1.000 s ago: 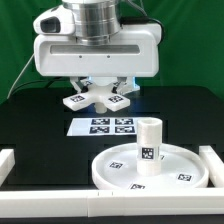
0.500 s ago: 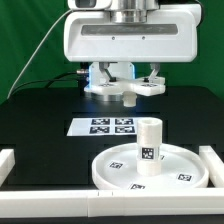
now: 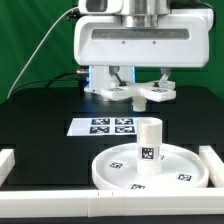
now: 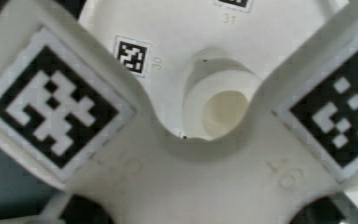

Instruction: Assemble round table

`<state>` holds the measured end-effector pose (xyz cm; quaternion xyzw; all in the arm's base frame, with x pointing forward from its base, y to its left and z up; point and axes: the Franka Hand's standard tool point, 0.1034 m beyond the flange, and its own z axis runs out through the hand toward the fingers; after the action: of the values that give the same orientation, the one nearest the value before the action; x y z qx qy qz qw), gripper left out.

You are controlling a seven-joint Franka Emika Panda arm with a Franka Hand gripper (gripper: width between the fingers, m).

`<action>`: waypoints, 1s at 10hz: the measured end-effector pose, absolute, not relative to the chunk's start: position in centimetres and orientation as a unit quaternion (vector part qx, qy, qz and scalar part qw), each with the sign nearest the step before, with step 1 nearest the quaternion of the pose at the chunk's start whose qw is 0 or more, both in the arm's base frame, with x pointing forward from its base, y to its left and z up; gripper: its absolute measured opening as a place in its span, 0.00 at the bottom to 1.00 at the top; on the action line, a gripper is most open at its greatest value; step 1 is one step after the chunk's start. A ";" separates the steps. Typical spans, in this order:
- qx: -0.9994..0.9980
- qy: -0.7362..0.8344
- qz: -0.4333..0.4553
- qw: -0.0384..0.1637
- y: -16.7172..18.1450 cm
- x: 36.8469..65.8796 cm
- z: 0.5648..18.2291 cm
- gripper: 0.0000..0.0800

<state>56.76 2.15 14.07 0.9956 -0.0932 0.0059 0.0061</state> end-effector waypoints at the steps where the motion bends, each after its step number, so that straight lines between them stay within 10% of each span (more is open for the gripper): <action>1: 0.996 -0.092 0.009 0.007 2.1 56.8 13.8 0.56; 10: 0.995 -0.098 -0.009 0.009 3.9 56.1 11.5 0.56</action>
Offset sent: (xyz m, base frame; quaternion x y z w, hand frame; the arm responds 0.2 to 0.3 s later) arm -0.0011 0.0179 -0.0070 0.0129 -0.0090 0.0323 0.9994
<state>56.14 3.91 11.53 0.9951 -0.0985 -0.0090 0.0091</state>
